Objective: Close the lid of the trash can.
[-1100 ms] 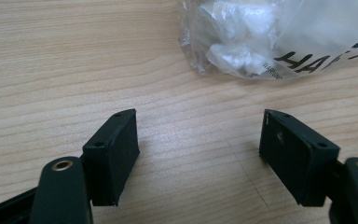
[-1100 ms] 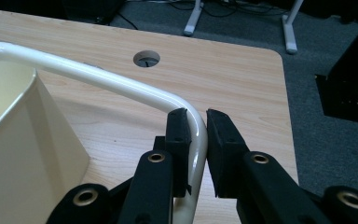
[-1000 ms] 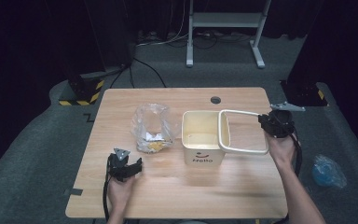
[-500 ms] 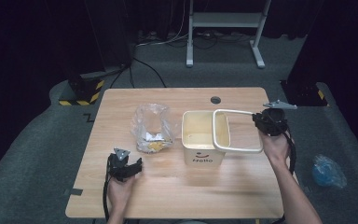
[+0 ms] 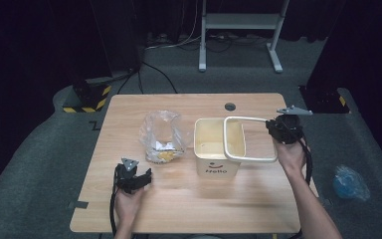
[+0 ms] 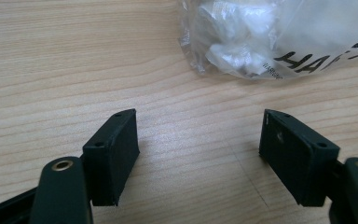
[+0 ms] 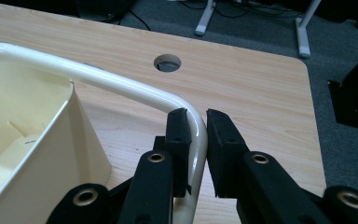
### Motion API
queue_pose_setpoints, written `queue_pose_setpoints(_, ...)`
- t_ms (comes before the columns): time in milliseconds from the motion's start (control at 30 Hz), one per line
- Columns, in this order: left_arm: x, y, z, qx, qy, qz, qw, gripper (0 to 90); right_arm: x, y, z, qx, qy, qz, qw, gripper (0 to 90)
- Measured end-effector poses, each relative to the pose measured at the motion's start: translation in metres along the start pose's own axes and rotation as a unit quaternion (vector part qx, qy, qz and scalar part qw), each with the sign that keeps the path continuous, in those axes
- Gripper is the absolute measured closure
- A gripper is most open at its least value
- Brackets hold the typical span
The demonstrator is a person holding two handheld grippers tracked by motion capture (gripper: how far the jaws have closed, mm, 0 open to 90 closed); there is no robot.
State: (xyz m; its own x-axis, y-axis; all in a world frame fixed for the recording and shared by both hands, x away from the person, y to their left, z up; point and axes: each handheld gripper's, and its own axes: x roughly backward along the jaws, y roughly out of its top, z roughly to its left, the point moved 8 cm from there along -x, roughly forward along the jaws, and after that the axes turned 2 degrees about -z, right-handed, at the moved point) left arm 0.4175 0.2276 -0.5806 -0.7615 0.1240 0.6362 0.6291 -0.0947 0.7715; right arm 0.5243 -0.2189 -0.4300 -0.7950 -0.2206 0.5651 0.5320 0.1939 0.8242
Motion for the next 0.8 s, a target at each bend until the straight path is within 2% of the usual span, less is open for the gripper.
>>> queue_pose_setpoints(800,0.0,0.0,0.0,0.0,0.0,0.0,1.0,28.1,-0.008,0.002,0.012,0.004,0.004,0.005,1.0,79.5)
